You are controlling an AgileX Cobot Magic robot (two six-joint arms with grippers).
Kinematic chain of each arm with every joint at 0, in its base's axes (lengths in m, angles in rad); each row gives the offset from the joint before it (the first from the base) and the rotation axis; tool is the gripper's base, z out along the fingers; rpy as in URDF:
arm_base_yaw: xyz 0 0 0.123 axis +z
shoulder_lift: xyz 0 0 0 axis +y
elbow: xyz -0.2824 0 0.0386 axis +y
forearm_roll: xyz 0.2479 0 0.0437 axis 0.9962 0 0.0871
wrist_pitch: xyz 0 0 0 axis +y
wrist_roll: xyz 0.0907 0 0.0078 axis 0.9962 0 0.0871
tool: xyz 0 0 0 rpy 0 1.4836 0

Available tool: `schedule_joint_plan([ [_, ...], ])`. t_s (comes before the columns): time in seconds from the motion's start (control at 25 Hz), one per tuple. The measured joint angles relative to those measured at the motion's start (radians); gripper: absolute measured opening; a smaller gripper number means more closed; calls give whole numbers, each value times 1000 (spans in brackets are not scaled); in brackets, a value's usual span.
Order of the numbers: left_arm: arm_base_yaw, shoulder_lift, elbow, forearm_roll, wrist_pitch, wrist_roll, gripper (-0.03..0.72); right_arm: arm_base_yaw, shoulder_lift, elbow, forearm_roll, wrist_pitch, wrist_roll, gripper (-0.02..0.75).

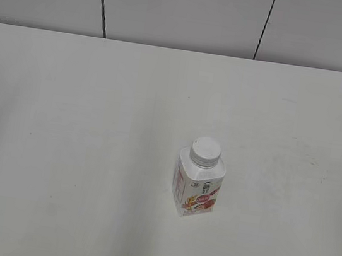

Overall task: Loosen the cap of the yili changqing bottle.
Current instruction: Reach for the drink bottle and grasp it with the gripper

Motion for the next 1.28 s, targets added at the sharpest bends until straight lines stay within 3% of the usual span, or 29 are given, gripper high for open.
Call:
schedule_joint_plan([
  [0.36, 0, 248, 1, 6, -186, 1, 530, 0, 0, 0, 0, 0, 0, 582],
  [0.84, 0, 413, 1, 11, -341, 1, 530, 0, 0, 0, 0, 0, 0, 582],
  [1.0, 0, 498, 1, 95, -415, -17, 530, 0, 0, 0, 0, 0, 0, 582],
  [1.28, 0, 697, 1, 306, -652, -197, 530, 0, 0, 0, 0, 0, 0, 582],
])
